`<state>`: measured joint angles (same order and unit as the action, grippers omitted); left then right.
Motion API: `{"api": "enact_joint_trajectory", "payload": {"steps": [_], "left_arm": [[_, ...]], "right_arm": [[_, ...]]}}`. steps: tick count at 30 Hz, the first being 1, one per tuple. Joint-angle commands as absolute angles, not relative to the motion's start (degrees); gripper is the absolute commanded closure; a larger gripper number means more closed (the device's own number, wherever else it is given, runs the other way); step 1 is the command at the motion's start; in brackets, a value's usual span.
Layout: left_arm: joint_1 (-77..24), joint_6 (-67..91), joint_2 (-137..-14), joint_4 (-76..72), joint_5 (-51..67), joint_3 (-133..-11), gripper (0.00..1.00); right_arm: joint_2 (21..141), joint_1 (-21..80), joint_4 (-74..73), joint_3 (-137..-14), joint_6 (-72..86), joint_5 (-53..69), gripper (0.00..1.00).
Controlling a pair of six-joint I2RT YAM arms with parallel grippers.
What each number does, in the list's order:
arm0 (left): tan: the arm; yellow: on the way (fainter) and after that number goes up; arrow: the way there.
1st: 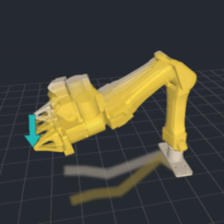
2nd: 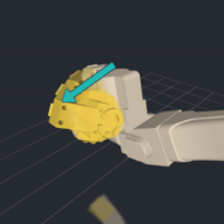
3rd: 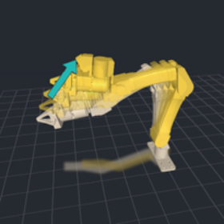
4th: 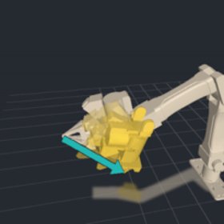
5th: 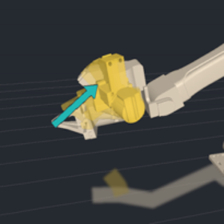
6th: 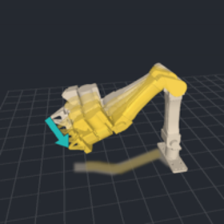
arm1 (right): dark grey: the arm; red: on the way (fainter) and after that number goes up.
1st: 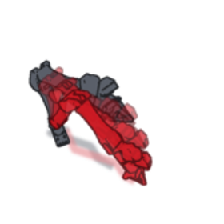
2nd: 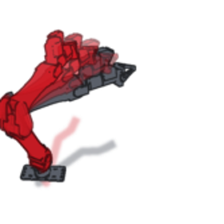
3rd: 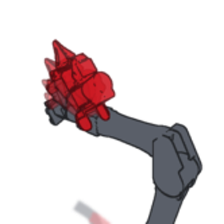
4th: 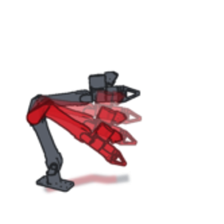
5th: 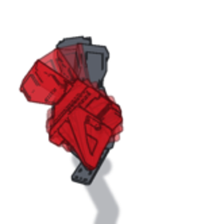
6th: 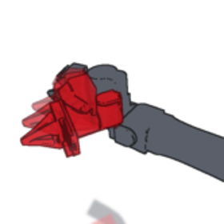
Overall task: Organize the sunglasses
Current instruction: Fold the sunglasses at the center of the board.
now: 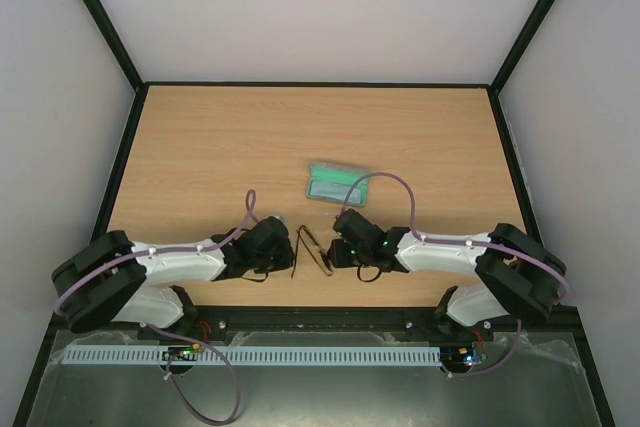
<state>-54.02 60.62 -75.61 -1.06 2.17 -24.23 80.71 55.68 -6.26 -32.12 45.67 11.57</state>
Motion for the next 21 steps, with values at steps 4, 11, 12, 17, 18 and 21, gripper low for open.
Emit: {"api": "enact_joint_trajectory", "payload": {"steps": [4,11,12,17,18,21], "left_arm": [[-56.2,62.4,-83.7,1.6,2.9,-25.6,0.95],[-56.6,60.6,-88.4,1.1,2.6,-31.2,0.96],[-56.6,60.6,-88.2,1.2,2.6,-31.2,0.96],[-56.5,61.2,-82.3,5.1,0.2,-28.9,0.94],[-56.4,61.3,-80.7,6.2,-0.2,-28.3,0.93],[-56.3,61.5,-75.5,10.3,-1.7,-27.8,0.90]], "right_arm": [[82.0,58.8,-5.0,-29.3,50.0,12.9,0.68],[83.6,59.7,-4.1,-30.9,50.2,13.3,0.68],[83.4,59.7,-4.4,-30.7,50.2,13.0,0.68],[79.6,59.7,-7.3,-30.0,50.3,9.8,0.67],[78.7,59.6,-8.3,-30.0,50.3,9.2,0.67],[76.5,59.1,-11.0,-30.5,49.8,7.8,0.67]]}}
